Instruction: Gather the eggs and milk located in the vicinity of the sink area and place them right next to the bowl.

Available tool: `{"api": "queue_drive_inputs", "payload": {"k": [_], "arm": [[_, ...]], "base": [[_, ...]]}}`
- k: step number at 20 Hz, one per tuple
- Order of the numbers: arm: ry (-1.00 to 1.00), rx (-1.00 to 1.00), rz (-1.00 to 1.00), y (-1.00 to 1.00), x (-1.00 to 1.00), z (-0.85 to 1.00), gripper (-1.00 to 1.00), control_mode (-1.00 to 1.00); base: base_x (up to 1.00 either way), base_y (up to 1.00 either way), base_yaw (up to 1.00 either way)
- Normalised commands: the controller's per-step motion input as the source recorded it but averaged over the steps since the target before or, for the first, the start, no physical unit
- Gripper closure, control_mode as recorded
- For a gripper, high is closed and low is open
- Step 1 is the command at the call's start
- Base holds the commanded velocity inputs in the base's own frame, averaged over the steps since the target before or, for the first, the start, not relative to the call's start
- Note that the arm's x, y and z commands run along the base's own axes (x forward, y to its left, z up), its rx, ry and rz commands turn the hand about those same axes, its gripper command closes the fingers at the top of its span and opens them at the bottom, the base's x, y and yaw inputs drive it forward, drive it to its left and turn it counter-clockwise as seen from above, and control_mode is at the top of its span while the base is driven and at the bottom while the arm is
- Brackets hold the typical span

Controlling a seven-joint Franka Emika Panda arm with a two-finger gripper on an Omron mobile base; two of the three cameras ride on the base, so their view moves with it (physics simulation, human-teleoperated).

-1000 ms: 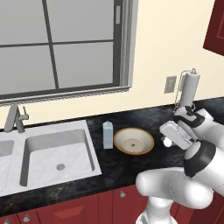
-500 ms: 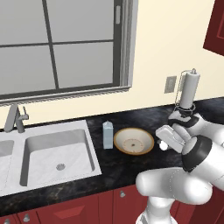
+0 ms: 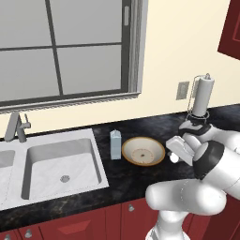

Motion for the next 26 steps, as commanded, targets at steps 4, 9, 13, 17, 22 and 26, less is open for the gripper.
{"api": "queue_drive_inputs", "payload": {"k": [4, 9, 13, 17, 22, 26], "arm": [[0.0, 0.0, 0.0, 0.08, 0.07, -0.03, 1.0, -1.0], [0.0, 0.0, 0.0, 0.16, 0.16, 0.0, 1.0, -1.0], [0.0, 0.0, 0.0, 0.02, 0.04, 0.0, 1.0, -1.0], [0.0, 0.0, 0.0, 0.0, 0.0, 0.0, -1.0, -1.0], [0.0, 0.0, 0.0, 0.0, 0.0, 0.0, -1.0, -1.0], [0.0, 0.0, 0.0, 0.0, 0.0, 0.0, -1.0, -1.0]], "base": [[0.0, 0.0, 0.0], [0.0, 0.0, 0.0], [0.0, 0.0, 0.0], [0.0, 0.0, 0.0], [0.0, 0.0, 0.0], [0.0, 0.0, 0.0]]}}
